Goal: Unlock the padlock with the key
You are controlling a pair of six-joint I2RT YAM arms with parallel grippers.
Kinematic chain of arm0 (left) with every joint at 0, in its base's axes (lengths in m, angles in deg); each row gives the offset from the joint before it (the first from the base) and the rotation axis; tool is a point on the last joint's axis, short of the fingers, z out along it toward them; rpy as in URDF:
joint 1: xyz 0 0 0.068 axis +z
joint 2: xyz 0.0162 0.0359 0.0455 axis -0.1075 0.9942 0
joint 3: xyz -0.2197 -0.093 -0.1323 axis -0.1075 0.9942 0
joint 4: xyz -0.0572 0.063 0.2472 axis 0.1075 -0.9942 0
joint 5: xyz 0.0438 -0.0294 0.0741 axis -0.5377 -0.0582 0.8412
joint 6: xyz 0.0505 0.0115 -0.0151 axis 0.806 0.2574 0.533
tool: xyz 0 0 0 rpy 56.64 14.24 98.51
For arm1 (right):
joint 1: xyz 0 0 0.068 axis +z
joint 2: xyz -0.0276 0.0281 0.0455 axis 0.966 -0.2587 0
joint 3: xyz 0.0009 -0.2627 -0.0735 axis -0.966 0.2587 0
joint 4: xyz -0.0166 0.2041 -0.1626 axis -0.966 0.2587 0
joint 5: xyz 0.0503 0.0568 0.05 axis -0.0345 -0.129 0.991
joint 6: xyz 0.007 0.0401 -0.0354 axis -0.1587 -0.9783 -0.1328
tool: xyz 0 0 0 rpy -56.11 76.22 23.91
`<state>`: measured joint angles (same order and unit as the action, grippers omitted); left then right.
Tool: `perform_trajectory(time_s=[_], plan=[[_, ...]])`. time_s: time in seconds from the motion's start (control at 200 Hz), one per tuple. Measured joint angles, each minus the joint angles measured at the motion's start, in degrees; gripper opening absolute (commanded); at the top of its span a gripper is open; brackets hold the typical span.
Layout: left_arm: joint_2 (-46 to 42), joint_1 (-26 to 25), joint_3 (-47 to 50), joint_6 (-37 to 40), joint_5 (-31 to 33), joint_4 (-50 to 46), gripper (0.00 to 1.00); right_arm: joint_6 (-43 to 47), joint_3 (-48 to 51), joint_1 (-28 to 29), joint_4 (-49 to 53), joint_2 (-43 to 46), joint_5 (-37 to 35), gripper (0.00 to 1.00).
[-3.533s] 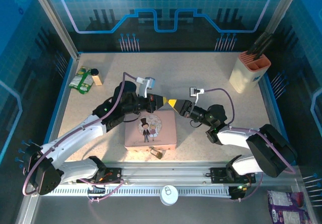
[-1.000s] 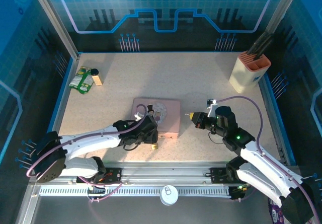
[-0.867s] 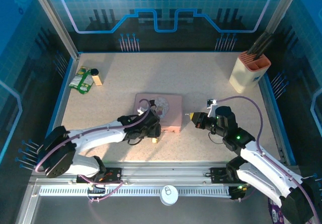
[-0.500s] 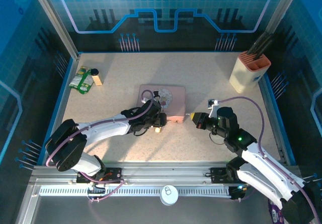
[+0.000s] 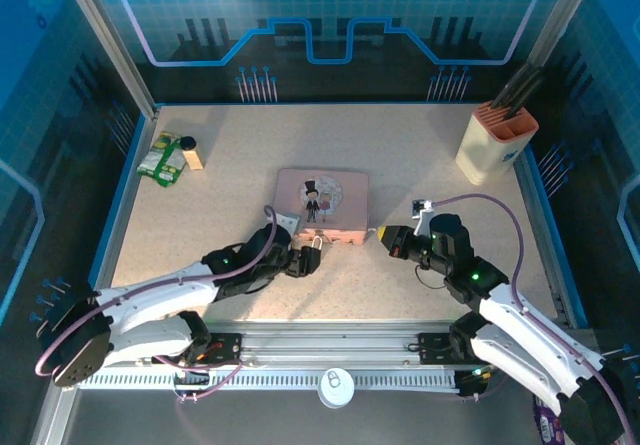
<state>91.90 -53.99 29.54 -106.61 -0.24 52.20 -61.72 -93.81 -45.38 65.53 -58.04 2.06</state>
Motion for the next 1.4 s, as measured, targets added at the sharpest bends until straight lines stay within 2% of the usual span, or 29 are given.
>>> perform_trajectory(time_s=[0.24,0.63,0.966,1.401], plan=[[1.1,2.6,4.2,4.5,-6.0,5.3,0.71,-0.6,0.1,1.6,-0.6,0.0,-0.2,0.0],[14.8,3.8,3.9,6.5,-8.0,12.7,0.66,-0.6,0.1,3.0,-1.0,-0.9,-0.6,0.0],[21.7,4.7,0.4,6.2,-7.8,13.9,0.48,-0.5,0.1,3.1,-1.0,-0.9,-0.5,0.0],[25.6,4.9,-0.7,4.5,-9.6,19.8,0.34,-0.4,-0.4,3.3,-1.9,-1.9,-0.5,0.0]])
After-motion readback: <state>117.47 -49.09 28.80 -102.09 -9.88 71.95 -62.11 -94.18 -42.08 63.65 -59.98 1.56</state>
